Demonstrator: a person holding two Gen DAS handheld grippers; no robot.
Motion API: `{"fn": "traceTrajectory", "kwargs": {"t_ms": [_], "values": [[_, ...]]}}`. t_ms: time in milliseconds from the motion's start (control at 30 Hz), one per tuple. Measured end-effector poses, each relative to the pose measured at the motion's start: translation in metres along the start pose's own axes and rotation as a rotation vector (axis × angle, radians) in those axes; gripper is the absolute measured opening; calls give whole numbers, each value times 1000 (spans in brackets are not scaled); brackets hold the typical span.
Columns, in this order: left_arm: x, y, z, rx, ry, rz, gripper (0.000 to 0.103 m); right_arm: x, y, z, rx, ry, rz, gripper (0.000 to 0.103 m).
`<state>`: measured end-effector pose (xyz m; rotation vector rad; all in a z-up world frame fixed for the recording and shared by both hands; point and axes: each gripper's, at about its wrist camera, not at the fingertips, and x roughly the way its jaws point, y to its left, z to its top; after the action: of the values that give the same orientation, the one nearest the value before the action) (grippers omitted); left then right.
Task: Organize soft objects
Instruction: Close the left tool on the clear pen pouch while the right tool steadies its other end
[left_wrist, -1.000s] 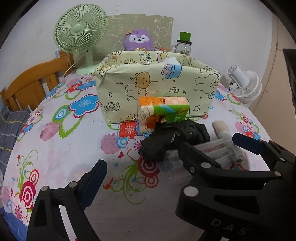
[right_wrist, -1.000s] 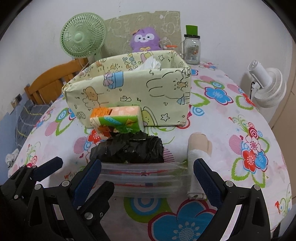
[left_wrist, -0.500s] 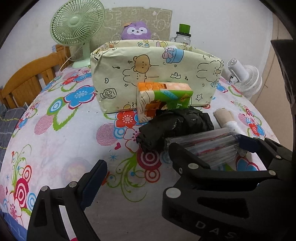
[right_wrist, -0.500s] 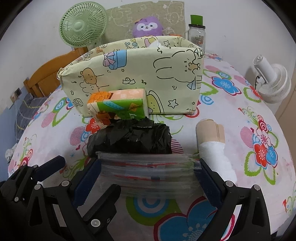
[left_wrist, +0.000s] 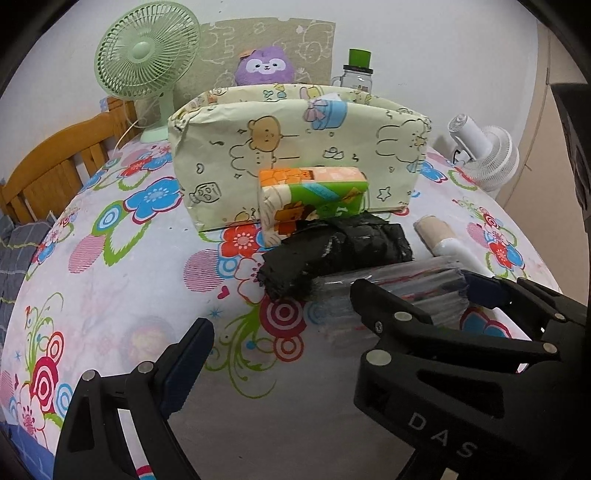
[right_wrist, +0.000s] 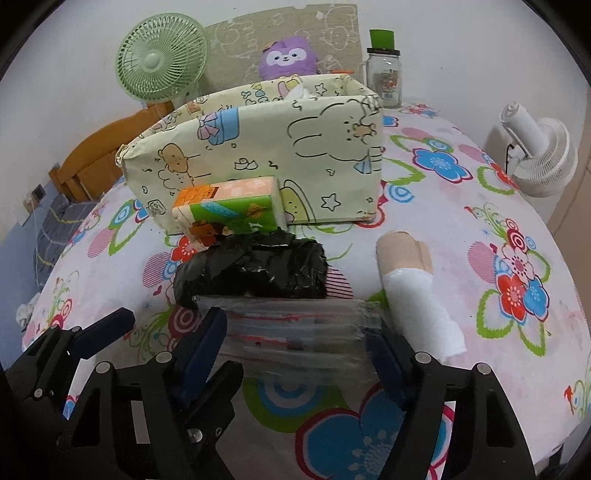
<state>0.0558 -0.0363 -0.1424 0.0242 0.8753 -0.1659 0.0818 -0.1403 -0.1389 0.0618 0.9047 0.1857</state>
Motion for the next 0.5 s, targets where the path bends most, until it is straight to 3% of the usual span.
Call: {"fn": "traceTrajectory", "kwargs": {"t_ms": [333, 500], "values": [[-3, -20, -1, 44, -9, -10, 94, -13, -9, -5, 7, 0, 30, 59], [-7, -25, 0, 47, -16, -12, 94, -17, -13, -7, 33, 32, 184, 57]]}}
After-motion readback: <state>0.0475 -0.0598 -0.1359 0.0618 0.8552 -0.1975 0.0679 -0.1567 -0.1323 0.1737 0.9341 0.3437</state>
